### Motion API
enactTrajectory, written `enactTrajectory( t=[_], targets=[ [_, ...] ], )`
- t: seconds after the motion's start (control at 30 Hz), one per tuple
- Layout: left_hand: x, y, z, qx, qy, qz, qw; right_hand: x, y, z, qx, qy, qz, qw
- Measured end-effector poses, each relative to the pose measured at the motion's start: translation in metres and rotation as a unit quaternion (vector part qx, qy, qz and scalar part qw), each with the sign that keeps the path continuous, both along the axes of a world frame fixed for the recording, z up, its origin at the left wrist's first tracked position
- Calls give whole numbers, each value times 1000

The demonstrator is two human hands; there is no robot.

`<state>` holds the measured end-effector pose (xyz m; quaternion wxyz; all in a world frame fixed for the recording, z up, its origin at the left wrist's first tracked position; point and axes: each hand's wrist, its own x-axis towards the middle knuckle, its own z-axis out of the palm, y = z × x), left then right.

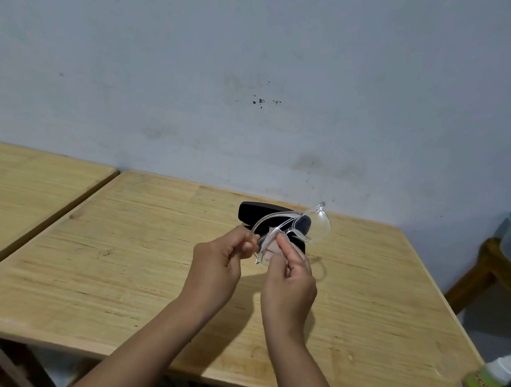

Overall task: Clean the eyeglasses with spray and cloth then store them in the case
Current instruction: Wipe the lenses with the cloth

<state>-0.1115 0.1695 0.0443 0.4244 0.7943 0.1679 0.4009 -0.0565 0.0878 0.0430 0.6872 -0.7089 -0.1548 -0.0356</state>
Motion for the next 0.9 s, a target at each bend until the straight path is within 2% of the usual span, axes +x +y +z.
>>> enactTrajectory(
  t=[0.13, 0.3, 0.63, 0.77, 0.9],
  targets=[
    [2, 2, -2, 15, -6, 2, 1000, 4, 1, -1, 13, 25, 16, 999],
    [8, 6, 1, 29, -9, -2, 1000, 7, 1, -2, -29, 15, 39, 999],
    [1, 12, 7, 28, -1, 3, 1000, 12, -4, 12, -64, 57, 163, 983],
    [0, 18, 7, 21, -4, 8, 1000, 11, -12, 22, -95, 26, 179, 979],
    [-2, 23, 6, 24, 0, 22, 999, 14, -14, 19, -137, -29, 127, 982]
  ],
)
